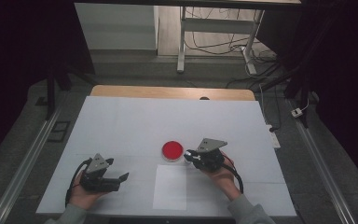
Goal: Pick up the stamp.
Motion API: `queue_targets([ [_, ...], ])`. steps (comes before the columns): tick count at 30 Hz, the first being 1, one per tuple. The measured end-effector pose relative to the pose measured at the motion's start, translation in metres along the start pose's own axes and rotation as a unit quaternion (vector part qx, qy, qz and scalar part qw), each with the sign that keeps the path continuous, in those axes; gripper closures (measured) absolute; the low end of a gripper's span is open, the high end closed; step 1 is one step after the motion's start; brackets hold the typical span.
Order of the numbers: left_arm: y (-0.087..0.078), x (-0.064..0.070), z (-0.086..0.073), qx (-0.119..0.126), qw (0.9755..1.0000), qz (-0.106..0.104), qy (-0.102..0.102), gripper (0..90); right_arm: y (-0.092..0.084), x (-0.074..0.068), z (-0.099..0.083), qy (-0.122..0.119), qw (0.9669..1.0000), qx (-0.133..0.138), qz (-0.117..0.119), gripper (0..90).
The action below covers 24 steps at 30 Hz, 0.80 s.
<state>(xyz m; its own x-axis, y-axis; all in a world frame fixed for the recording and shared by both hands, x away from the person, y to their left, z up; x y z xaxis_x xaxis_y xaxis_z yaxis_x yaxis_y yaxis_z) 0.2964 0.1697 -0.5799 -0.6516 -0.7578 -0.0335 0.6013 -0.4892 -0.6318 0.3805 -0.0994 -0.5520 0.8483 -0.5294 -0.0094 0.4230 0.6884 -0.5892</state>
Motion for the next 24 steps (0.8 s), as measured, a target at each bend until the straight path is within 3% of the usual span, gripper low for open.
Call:
queue_targets([
  [16,0.000,0.000,0.000,0.000,1.0000,0.000,0.000,17.9,-0.009,0.003,0.006,0.028,0.9993,0.021,-0.014,74.9],
  [24,-0.001,0.000,0.000,0.002,1.0000,0.001,-0.001,18.0,-0.015,-0.001,0.012,0.037,0.9986,0.038,-0.006,74.9],
])
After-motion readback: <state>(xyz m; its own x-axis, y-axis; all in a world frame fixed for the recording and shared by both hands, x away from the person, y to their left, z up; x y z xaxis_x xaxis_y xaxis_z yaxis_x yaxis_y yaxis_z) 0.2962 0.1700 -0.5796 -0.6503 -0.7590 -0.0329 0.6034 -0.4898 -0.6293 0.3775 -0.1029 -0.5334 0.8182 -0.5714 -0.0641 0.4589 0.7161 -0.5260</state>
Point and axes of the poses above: each handheld gripper's, and its own axes: y roughly forward along the jaws, z roughly out of its top, x roughly to its right, the point moved 9 cm from there along y, roughly forward along the jaws, and after that the axes turned 7 degrees about y, right-handed, at the moved point
